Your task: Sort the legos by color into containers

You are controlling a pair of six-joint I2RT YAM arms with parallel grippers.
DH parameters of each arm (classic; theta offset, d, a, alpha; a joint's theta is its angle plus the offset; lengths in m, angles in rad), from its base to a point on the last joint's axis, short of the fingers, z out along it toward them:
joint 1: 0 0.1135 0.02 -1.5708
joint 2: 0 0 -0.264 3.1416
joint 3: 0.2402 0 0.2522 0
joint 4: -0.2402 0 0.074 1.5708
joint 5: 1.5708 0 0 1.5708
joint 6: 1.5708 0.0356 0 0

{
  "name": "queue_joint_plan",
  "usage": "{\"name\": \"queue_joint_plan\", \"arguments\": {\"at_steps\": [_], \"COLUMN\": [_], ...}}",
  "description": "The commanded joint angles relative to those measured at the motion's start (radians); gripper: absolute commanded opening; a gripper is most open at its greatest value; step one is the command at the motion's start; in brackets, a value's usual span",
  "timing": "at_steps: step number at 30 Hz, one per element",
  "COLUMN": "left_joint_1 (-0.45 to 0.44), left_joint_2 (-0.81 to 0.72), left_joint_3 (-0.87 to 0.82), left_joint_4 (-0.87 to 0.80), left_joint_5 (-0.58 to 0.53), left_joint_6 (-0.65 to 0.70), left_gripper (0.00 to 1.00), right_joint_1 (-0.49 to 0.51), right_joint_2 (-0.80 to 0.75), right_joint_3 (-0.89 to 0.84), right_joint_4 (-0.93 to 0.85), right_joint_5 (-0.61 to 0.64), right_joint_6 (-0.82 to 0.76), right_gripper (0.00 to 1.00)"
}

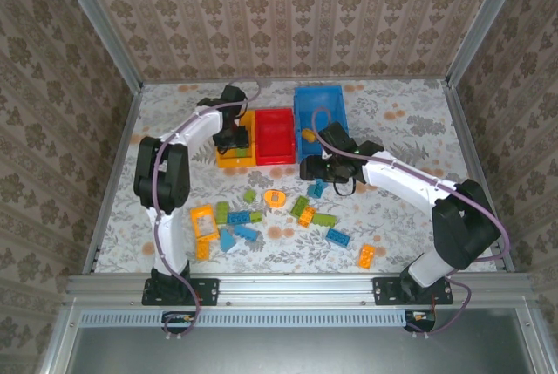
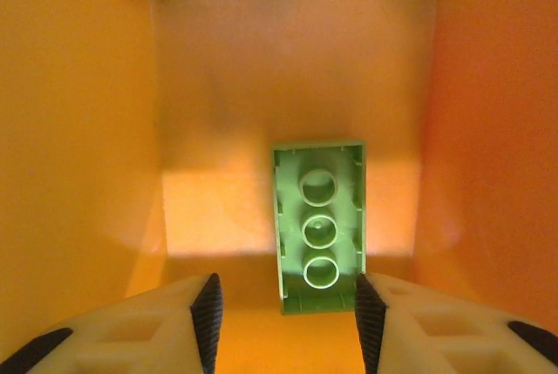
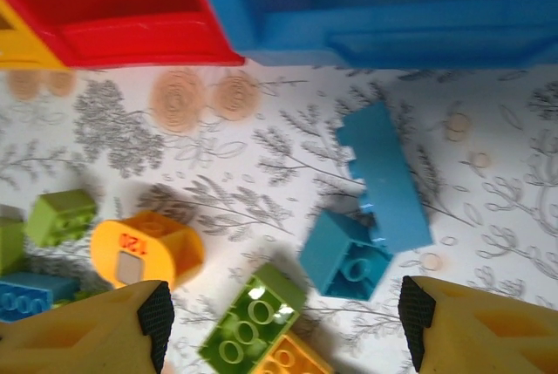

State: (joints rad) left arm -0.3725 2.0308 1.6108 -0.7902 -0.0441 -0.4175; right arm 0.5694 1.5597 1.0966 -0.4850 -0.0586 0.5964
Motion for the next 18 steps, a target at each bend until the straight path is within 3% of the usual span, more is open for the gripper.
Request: {"name": "queue_joint_plan", "arguments": {"at_steps": [1,9,13,18], "left_joint_1": [-0.010,-0.124,-0.188,-0.234], "left_joint_2": [-0.157,-0.558,-0.723,-0.838], "left_joint_3": [-0.012,-0.385,-0.552,-0.654], "left_joint_4": [-0.024,0.208,0.306,0.349], "left_joint_5": [0.024,0.217,0.248,0.273], "left_joint_6": [-0.013,-0.056,-0.108,-0.155], "left_gripper": [0.52,0.64,0.65,0.64], "right_joint_1": [-0.023,-0.035,-0.045,-0.045], "right_joint_2": [0.008,0.154,0.212,0.252], "right_joint_3": [-0.017,0.054,0.078,0.093], "right_joint_4": [-0.072,-0.058,-0.058,-0.020], "right_joint_5": [0.049,0.071,0.069,0.064], "right_joint_6": [-0.051,-0.126,-0.136,-0.149], "right_gripper": [0.72,0.72,0.70,0.61]}}
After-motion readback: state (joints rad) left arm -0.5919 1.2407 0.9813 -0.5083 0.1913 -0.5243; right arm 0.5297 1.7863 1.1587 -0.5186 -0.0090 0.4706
